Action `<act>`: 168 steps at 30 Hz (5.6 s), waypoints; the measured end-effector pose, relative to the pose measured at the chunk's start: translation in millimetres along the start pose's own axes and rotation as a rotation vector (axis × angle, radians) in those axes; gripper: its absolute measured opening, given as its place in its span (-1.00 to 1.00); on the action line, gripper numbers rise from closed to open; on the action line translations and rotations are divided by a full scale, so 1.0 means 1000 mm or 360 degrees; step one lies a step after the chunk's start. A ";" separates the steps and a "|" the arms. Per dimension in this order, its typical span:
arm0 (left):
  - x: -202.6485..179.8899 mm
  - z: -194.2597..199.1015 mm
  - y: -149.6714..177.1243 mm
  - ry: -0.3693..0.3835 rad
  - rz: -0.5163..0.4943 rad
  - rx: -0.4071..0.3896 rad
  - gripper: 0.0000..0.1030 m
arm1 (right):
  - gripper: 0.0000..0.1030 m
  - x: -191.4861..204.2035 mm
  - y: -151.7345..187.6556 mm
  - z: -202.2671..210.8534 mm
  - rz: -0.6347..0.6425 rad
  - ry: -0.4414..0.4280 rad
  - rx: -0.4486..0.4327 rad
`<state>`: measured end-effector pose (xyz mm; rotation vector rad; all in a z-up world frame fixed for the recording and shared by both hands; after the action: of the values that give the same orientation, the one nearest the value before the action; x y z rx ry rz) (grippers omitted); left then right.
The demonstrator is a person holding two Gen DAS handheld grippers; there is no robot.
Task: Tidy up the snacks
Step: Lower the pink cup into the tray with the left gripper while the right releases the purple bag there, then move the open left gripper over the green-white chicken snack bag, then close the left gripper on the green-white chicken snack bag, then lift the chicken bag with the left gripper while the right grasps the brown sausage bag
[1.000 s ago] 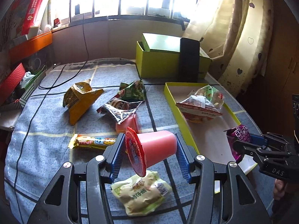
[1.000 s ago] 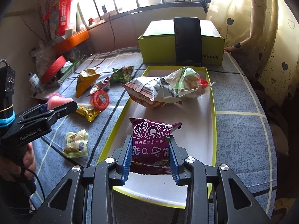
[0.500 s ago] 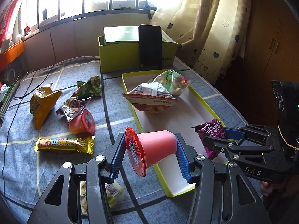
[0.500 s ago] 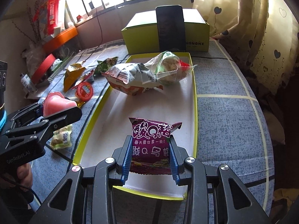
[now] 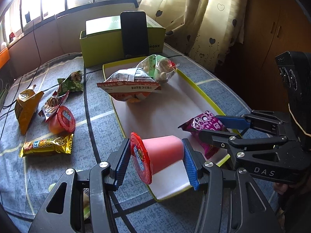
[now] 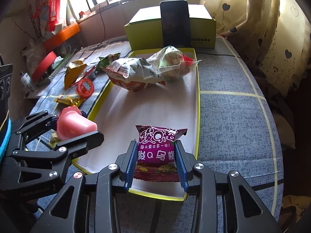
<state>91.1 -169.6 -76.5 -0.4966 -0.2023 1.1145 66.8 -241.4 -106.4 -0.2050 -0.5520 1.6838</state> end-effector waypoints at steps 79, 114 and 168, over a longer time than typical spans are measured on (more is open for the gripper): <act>0.106 0.023 0.093 0.0015 0.0466 0.0073 0.08 | 0.16 0.084 -0.013 0.017 0.0296 -0.0211 -0.0150; 0.101 -0.006 0.057 -0.0182 0.0330 0.0069 0.39 | 0.16 0.079 -0.017 0.017 0.0311 -0.0214 -0.0176; 0.235 0.034 0.064 -0.0205 0.0840 -0.0312 0.46 | 0.16 0.207 -0.148 -0.081 0.0776 0.0003 0.0081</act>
<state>128.5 72.1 -97.6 -0.6754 -0.3052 1.6540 192.2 -8.1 -72.3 -0.3234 -0.4802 2.1670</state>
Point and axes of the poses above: each gripper's, at about its wrist camera, not at the fingertips, and z roughly against the way its jaws point, x to its left, y to its underside, the point moved 9 cm from there along -z, roughly the way its jaws point, and after that the axes turned 11 degrees about x, right-handed, at the moved point
